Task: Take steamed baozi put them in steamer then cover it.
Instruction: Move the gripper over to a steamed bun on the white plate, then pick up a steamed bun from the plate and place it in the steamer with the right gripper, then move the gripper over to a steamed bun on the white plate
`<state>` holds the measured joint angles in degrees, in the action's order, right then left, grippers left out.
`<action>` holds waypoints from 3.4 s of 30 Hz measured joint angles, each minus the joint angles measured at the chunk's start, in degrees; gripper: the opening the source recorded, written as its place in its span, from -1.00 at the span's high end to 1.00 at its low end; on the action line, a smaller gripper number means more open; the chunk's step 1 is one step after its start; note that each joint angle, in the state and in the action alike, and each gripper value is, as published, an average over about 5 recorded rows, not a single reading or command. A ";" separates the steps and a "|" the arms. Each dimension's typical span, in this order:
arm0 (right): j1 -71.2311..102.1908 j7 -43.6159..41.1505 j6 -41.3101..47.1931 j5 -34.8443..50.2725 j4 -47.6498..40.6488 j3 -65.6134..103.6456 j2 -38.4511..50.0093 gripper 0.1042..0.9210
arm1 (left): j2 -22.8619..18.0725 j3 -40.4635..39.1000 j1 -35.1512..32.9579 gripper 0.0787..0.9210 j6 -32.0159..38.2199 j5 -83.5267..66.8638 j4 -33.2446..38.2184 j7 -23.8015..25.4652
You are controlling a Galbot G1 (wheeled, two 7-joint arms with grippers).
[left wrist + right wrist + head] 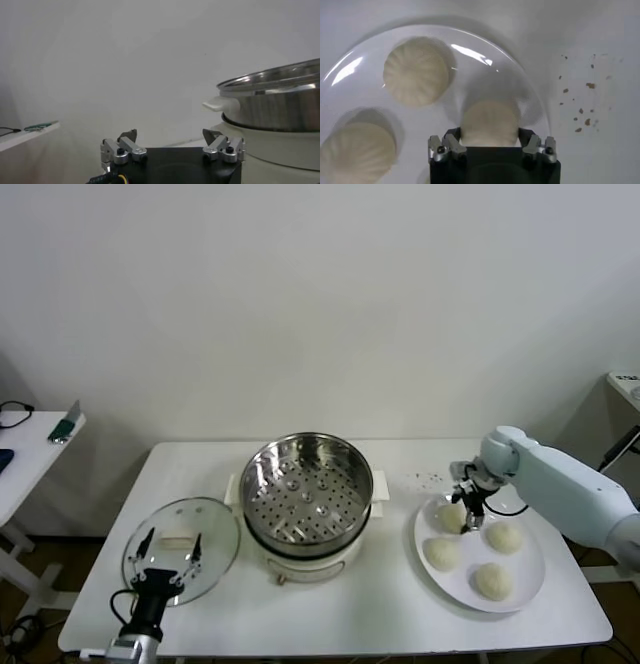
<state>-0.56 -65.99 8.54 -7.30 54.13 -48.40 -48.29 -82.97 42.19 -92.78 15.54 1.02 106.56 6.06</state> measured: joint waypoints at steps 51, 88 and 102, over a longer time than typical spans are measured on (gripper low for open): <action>-30.01 -4.86 -37.27 -13.90 9.33 -18.87 -32.38 -0.49 | 0.40 -2.11 -3.02 -0.77 -0.61 0.80 1.61 0.53; -28.64 -5.13 -38.18 -13.65 10.31 -16.69 -29.59 -0.76 | 0.41 -2.91 -3.00 -0.77 -1.16 2.51 0.75 0.16; -42.97 4.89 -7.95 18.55 26.19 -31.62 -5.71 -0.76 | 1.19 -2.29 -3.32 -0.77 -1.52 2.19 1.71 0.02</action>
<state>-43.53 -61.11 0.59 11.24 80.32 -80.02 -53.99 -81.78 39.90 -96.10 14.02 3.21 108.26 6.08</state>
